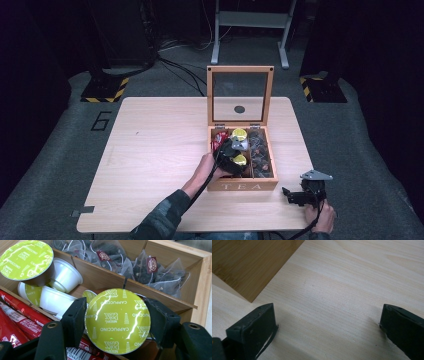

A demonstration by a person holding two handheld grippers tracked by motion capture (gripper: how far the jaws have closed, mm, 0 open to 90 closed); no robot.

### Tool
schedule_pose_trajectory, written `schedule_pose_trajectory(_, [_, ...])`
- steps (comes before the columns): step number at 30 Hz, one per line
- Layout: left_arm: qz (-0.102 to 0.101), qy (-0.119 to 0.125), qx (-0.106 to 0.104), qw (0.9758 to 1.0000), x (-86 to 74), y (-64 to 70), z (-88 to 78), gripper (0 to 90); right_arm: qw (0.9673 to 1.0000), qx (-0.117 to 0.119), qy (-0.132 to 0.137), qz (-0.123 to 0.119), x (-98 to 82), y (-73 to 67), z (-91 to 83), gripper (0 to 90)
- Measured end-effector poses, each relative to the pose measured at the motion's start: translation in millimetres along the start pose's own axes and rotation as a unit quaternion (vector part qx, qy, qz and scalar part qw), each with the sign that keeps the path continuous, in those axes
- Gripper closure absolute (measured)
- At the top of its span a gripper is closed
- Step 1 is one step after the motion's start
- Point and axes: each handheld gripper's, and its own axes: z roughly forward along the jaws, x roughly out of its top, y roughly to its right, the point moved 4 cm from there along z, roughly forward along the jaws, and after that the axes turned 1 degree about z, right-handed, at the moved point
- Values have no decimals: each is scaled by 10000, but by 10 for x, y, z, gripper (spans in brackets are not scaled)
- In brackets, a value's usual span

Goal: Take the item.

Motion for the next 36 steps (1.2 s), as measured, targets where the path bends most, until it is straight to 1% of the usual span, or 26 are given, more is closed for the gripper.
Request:
schedule_pose_trajectory(1, [-37,11,-14,10000,0,2,-5,372,10000,3,-5,2,0,0,-1,0])
schedule_pose_trajectory(4, [-66,64,-11,10000,2,10,-18,375,10000,0,6,1,0,0,1,0])
schedule_pose_trajectory(7, [-35,81,-20,10000,8,16,-39,376,10000,1,22,-4,1,0,0,0])
schedule_pose_trajectory(10, [-19,170,19,9999,19,24,-83,377,10000,0,24,-8,1,-1,0,0])
schedule_pose_trajectory(11, [-15,161,-15,9999,19,23,-99,377,10000,0,23,-9,1,-1,0,0])
schedule_pose_trajectory(14, [-48,218,-16,9997,24,21,-123,377,10000,1,24,-10,1,0,0,0])
schedule_pose_trajectory(17, [-52,284,0,9996,32,29,-177,377,10000,1,25,-9,1,0,0,0])
schedule_pose_trajectory(20, [-8,314,30,9995,39,22,-228,377,10000,-8,21,3,0,0,2,0])
schedule_pose_trajectory(21, [-30,345,43,9994,42,22,-241,377,10000,8,-9,2,0,1,-1,0])
schedule_pose_trajectory(26, [-31,388,48,9992,46,13,-294,377,10000,-6,37,-1,2,-4,0,0])
schedule_pose_trajectory(30, [-32,409,83,9991,52,-3,-353,378,10000,19,-20,12,-1,0,-2,0])
schedule_pose_trajectory(36, [-44,465,127,9988,46,-14,-428,378,10000,32,-23,11,0,5,0,0])
